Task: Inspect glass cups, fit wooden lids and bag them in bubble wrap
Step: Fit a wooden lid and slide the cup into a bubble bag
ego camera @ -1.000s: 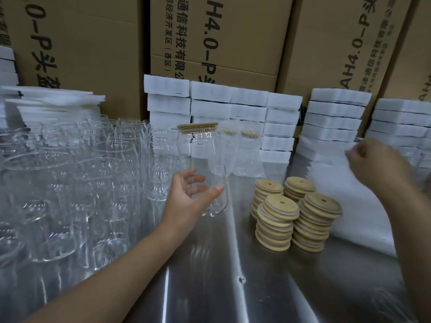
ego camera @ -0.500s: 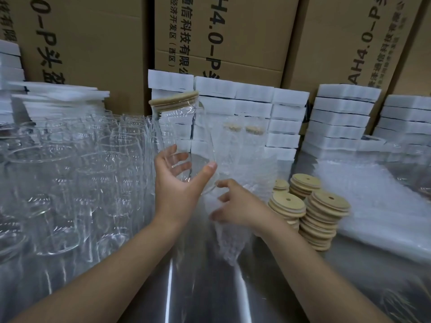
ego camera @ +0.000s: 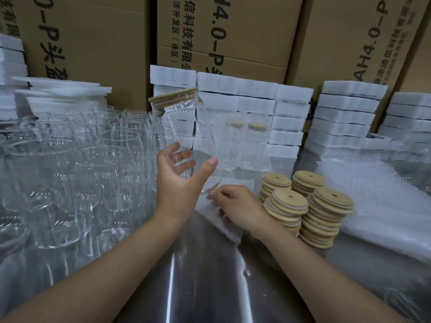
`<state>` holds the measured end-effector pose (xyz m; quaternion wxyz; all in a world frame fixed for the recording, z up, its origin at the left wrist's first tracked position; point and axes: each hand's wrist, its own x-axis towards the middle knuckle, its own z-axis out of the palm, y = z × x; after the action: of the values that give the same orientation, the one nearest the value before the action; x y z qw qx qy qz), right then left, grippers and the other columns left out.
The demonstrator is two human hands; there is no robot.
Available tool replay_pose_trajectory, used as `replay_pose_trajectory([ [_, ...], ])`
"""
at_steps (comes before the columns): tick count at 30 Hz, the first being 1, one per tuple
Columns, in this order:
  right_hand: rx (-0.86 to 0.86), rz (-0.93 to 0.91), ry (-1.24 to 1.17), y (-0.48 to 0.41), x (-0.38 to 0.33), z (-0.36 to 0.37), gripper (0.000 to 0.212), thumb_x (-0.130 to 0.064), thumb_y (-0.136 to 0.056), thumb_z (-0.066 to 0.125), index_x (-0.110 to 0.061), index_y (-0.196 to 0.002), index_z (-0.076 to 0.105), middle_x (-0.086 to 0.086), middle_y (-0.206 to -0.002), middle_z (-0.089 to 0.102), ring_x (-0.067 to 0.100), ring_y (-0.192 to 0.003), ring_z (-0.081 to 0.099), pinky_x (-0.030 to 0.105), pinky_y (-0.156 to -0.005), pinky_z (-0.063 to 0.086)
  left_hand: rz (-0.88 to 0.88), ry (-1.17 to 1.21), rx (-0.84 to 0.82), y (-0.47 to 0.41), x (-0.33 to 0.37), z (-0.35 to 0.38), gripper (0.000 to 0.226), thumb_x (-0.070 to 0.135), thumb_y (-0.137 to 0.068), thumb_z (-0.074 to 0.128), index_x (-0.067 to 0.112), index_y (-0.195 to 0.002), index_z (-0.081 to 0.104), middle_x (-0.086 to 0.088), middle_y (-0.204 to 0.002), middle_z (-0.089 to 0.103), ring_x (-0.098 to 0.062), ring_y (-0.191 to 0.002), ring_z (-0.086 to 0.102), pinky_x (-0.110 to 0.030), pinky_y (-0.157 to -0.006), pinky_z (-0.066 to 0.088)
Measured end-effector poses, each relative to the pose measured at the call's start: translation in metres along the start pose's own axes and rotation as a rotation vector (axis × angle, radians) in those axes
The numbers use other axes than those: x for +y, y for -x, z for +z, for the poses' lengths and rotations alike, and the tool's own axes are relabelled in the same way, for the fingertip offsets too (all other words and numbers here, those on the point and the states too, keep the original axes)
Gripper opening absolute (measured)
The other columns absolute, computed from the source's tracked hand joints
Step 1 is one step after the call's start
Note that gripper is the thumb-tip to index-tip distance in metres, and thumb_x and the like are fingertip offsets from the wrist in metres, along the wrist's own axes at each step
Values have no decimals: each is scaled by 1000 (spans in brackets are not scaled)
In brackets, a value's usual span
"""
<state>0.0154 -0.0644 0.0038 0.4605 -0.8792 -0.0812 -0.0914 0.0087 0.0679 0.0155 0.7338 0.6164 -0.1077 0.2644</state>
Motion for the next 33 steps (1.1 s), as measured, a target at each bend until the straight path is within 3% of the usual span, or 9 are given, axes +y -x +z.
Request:
replay_pose_trajectory([
  [3,-165,-49,10,5,1,7,18,-28,-93,61,-19,-104,71,-3,-90,71,12,-70,65,30,-65,53,-8,-4,1,1,1,0,82,44,-62,75,24,-132,38,10,-119,56,-7,-110,62,-30,-94,52],
  [7,-285,-182,248,5,6,14,26,-39,-84,69,-27,-107,68,-9,-97,67,8,-85,59,24,-82,47,-19,-16,-9,1,2,-1,82,44,-62,74,25,-133,38,10,-119,56,-6,-110,62,-33,-95,52],
  [11,-229,-225,286,6,9,9,15,-34,-88,66,-22,-93,74,-7,-90,59,6,-73,56,18,-68,47,-26,-35,-17,3,4,-1,78,45,-63,74,28,-130,37,12,-117,56,-4,-108,62,-36,-96,53],
  [15,-107,-91,158,5,9,8,14,-32,-91,61,-24,-83,71,0,-79,70,19,-69,67,31,-64,56,-36,-39,-31,4,4,-1,76,44,-63,73,27,-128,38,7,-119,56,-11,-110,62,-44,-97,52],
  [19,-83,-107,194,6,7,3,15,-36,-87,66,-27,-75,66,-15,-68,62,-7,-60,55,11,-59,39,-45,-27,-34,6,5,0,73,43,-64,72,30,-126,37,6,-119,57,-8,-109,62,-42,-96,53],
  [25,-207,-133,361,13,5,-3,34,-54,-68,75,-35,-90,58,-18,-81,57,1,-72,54,20,-62,43,-53,-17,-37,8,6,0,74,42,-63,72,25,-127,39,-1,-122,58,-12,-109,63,-43,-97,52],
  [27,-200,-161,411,14,4,-4,26,-51,-70,74,-37,-84,57,-19,-77,58,-1,-70,55,20,-61,42,-60,-12,-40,8,6,0,75,42,-63,72,24,-129,40,0,-121,58,-11,-108,63,-42,-98,52],
  [30,-136,-153,373,13,4,-3,7,-35,-80,66,-30,-79,62,-12,-79,66,4,-74,61,30,-72,53,-64,-20,-43,8,5,0,75,43,-63,72,25,-129,40,3,-120,58,-7,-107,63,-40,-98,52],
  [33,-60,-137,337,12,3,-2,6,-28,-82,64,-27,-76,63,-9,-80,67,8,-77,62,35,-77,54,-67,-14,-46,8,4,0,74,42,-64,73,25,-128,40,2,-120,58,-10,-107,64,-44,-99,52],
])
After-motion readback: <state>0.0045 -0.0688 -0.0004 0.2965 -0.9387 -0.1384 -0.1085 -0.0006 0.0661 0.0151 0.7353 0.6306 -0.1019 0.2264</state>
